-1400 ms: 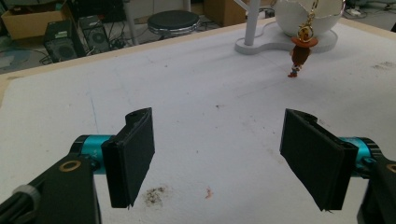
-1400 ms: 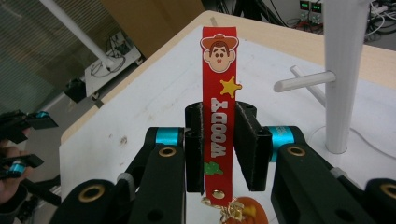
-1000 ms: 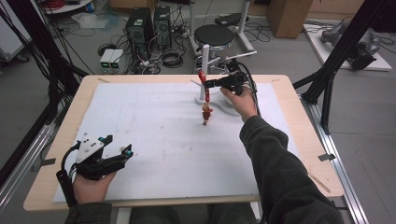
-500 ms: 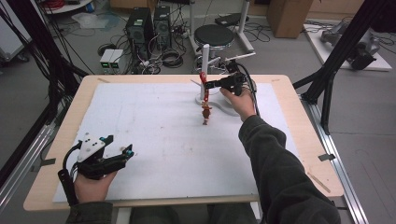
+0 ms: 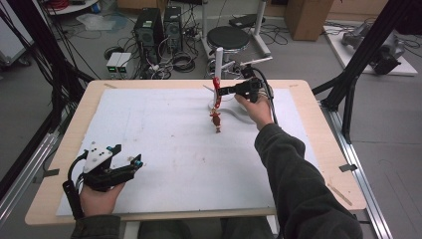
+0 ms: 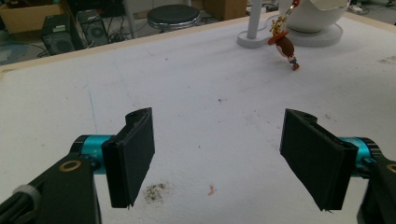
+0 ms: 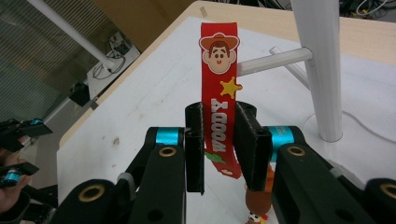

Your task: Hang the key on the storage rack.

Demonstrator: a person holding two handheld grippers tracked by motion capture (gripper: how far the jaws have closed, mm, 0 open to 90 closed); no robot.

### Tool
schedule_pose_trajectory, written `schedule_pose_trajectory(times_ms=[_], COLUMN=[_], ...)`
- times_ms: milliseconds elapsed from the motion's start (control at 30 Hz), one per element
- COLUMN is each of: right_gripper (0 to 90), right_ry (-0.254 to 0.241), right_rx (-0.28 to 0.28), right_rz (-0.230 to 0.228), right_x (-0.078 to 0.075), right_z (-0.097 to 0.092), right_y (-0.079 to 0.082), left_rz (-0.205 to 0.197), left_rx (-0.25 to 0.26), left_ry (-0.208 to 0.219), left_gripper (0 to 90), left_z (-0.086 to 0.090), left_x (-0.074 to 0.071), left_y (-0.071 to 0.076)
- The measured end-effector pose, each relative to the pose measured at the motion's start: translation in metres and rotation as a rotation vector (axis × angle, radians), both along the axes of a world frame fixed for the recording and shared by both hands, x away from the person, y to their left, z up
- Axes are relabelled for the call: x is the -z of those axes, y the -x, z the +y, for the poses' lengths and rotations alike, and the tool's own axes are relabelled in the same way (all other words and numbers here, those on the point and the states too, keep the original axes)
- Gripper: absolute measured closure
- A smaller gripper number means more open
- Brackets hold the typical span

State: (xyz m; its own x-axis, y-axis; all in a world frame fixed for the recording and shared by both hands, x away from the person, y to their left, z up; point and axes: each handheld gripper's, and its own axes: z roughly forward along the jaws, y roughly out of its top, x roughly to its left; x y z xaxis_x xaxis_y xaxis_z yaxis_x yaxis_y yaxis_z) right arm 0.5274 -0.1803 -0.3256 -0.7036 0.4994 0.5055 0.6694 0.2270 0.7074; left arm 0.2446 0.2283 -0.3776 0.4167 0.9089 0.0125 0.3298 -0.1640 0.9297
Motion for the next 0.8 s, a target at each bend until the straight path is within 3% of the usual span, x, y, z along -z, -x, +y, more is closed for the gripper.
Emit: schedule_pose_trajectory(times_ms=[100, 300, 400, 567, 800], right_gripper=[74.6, 74.6, 74.6, 74.6, 74.5], right_ry=[0.018, 0.0, 0.026, -0.022, -0.012], right_rx=[-0.006, -0.004, -0.028, 0.009, 0.029], right_rz=[-0.005, -0.002, 0.018, 0.031, 0.043], right_x=[0.0, 0.003, 0.005, 0.006, 0.01], right_z=[0.002, 0.003, 0.007, 0.001, -0.005], right_y=[0.001, -0.002, -0.002, -0.005, -0.008], left_rz=[0.002, -0.001, 0.0, 0.002, 0.002], left_rx=[0.003, 0.006, 0.006, 0.006, 0.012], left_ry=[0.001, -0.002, -0.001, -0.009, -0.012], left_gripper=[26.5, 26.5, 26.6, 26.7, 26.7], left_z=[0.0, -0.002, -0.002, -0.002, -0.004], left_x=[0.0, -0.001, -0.001, -0.001, -0.001], left_y=[-0.001, -0.001, -0.001, -0.002, -0.004])
